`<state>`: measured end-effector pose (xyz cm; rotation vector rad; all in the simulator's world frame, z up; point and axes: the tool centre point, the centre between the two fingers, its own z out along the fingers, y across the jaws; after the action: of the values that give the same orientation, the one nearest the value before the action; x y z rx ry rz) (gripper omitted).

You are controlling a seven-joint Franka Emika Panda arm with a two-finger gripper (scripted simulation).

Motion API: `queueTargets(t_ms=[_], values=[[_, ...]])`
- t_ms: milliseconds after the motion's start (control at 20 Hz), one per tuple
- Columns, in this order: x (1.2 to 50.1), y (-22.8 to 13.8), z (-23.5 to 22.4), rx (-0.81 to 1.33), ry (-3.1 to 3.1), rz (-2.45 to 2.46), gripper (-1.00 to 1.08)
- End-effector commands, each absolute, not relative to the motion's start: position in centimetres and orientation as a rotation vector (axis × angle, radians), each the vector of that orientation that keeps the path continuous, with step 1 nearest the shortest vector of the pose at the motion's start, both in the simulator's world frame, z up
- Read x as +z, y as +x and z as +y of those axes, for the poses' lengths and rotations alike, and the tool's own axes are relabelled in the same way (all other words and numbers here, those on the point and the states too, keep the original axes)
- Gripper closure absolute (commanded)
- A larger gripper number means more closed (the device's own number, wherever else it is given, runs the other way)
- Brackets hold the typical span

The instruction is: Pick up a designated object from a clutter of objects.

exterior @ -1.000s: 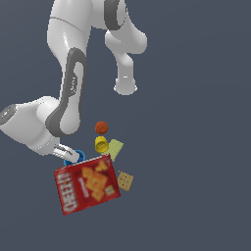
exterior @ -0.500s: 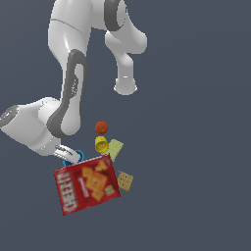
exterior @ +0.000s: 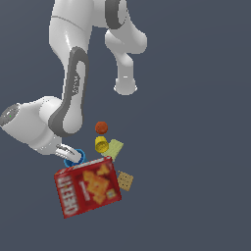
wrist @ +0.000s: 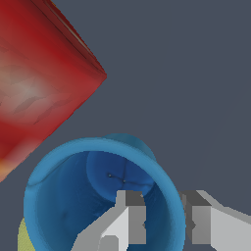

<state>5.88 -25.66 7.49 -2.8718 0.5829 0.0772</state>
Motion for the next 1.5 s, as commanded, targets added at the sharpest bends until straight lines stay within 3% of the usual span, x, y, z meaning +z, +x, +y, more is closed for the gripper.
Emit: queueTargets(t_ms=[0, 450, 1450], values=[[8.5, 6.1, -24.9, 0.071, -2.873, 0.58, 1.08], [14.3, 6.7, -19.4, 0.072, -2.873, 0.58, 1.08], [33.2, 8.9, -2.2, 0.073, -2.875, 0.581, 1.08]])
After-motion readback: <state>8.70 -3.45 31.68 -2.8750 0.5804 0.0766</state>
